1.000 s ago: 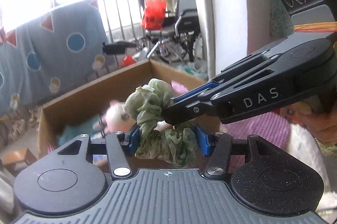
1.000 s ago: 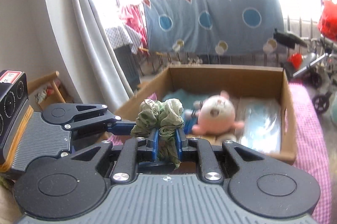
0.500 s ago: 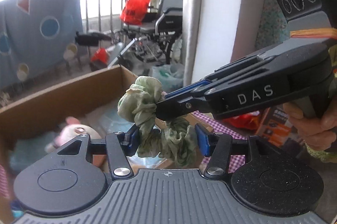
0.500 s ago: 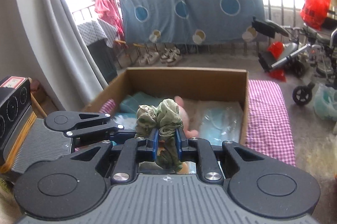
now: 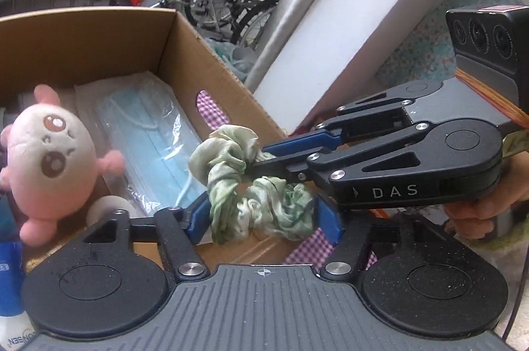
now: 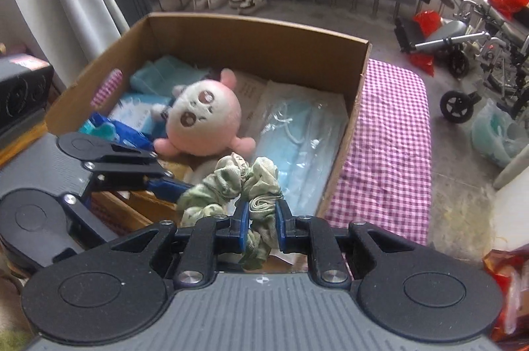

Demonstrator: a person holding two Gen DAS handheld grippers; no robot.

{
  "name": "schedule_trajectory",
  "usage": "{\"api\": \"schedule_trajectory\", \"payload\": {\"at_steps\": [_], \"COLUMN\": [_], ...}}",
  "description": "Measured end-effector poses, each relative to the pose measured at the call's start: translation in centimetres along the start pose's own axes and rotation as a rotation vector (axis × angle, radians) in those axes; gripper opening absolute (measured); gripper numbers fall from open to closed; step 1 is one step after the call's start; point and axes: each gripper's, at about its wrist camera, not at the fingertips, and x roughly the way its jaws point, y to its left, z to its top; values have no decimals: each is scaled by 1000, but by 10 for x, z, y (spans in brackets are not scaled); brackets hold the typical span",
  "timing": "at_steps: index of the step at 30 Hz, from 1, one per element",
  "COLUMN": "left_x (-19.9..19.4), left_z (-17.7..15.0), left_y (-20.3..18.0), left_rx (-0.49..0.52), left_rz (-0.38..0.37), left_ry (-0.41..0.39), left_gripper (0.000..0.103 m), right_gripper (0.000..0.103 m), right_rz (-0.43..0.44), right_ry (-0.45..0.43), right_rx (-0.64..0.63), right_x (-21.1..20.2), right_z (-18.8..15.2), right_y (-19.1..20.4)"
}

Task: Organize soft objects
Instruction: 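Lift the scrunchie and carry it over the box, then lower the scrunchie into the box beside the masks and open the right gripper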

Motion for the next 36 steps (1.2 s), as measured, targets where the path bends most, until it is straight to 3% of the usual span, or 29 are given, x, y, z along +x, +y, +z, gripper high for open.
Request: {"api": "schedule_trajectory", "payload": {"at_steps": [10,23,26,30,34,36], "left_x": [-14,-76,-89,-102,-113,-118], "left_z": [-4,-18,-23,-32,-40,-43], "left_y": [6,-2,-3,0,7,10], "left_rx": [-8,10,11,5,-2,0], "left_rz": [12,52,65,80,94,105], "left_ry": [-1,-166,-194,-217,-234,-243], "left_gripper": [88,99,100,101,102,102], "right_gripper": [19,21,29,52,51,47], "right_rz": [-73,-123,-154,-182,-165,-133], "right_ry": [146,197,216,169,111,138], "right_rx": [-98,-179,-202,-190,-169,-151], "right_x": [21,40,49,40,25,28], "right_z": [13,22,25,36,47,49], "right_y": [5,18,22,24,27,29]}}
